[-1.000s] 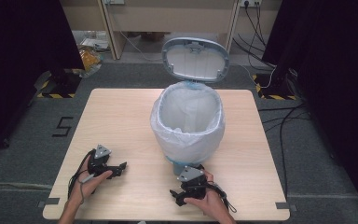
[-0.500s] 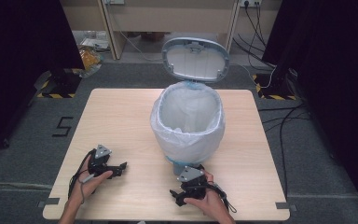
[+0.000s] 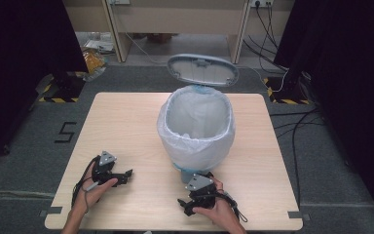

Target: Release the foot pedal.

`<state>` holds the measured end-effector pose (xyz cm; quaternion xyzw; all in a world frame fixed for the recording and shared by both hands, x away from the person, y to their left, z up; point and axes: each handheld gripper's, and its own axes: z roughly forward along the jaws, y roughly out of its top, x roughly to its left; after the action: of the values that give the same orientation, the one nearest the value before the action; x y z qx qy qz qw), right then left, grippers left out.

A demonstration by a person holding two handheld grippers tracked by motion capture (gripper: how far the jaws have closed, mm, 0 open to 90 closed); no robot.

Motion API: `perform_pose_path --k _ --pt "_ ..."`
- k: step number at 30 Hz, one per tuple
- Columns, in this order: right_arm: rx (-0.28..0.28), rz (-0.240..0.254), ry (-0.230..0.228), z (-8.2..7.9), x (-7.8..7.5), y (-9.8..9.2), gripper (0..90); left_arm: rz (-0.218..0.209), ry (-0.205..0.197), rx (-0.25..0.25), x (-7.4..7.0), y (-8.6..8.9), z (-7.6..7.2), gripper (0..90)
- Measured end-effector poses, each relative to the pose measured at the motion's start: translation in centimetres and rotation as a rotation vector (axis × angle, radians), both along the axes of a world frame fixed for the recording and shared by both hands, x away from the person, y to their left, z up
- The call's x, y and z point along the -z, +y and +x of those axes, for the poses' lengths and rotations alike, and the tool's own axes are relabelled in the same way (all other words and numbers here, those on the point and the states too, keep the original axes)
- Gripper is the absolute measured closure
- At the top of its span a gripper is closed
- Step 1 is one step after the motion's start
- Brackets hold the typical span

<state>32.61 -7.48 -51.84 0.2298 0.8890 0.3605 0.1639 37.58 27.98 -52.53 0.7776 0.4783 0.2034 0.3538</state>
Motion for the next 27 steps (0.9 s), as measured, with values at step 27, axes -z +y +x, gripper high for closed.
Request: perform_pose_path --k 27 --pt "0.029 0.137 -0.007 -0.3 -1.6 -1.4 14.7 -0.006 -0.002 -0.002 0.0 0.0 0.0 10.0"
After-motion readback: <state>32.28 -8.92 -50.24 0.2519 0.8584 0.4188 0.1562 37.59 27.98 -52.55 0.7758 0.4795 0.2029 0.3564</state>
